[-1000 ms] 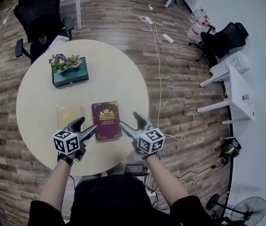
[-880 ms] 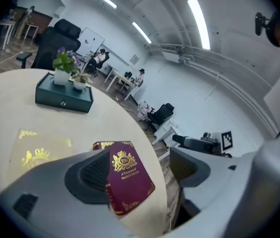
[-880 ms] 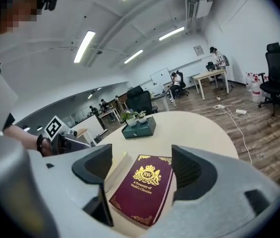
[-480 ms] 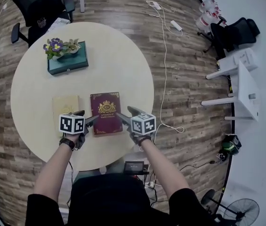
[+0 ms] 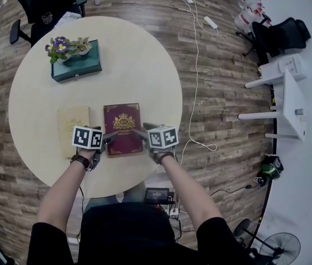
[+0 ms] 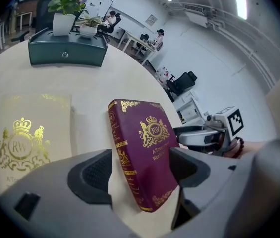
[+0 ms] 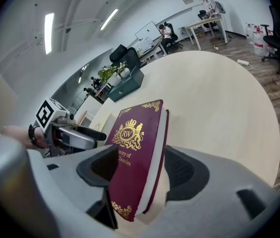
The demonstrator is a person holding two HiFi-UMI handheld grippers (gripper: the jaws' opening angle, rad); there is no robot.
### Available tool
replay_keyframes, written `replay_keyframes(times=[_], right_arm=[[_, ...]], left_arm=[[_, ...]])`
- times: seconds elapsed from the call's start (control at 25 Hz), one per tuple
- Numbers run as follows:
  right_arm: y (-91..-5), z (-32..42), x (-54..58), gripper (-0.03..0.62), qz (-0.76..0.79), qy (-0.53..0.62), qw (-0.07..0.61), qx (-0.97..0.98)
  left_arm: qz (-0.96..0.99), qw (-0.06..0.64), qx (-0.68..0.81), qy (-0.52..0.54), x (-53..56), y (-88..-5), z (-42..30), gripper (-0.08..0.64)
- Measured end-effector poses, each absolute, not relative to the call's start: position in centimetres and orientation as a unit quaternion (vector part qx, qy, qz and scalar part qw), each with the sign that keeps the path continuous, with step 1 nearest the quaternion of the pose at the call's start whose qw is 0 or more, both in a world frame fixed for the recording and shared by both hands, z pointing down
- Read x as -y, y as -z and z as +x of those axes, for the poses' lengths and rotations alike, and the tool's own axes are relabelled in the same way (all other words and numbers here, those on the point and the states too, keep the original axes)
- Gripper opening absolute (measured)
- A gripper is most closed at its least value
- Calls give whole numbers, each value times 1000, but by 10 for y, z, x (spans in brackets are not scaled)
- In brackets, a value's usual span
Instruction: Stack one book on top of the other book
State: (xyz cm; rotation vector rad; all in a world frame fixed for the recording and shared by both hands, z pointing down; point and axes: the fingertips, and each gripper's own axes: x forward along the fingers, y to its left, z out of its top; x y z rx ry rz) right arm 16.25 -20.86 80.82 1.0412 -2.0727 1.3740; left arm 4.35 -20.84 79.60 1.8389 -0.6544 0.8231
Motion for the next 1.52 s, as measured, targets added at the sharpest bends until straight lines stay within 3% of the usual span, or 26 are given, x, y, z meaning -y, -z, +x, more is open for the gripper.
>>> replay_keyframes(times=[0.32,0.8,0.92,1.52], right_arm=[[-821,150,199,235,349,-510,228,753],[-823,150,197,210,352,-502,233,755],[-824,150,196,199,351,-502,235,755],[-788,149,213,193,365,-480,224,766]], left_arm=[[743,494,261,-368,207,-815,59,347],[729,493,291,-374,211,-822,59,307],[730,482,299,-381,212,-823,55,257],[740,468,315,-365,227,-792,51,242]])
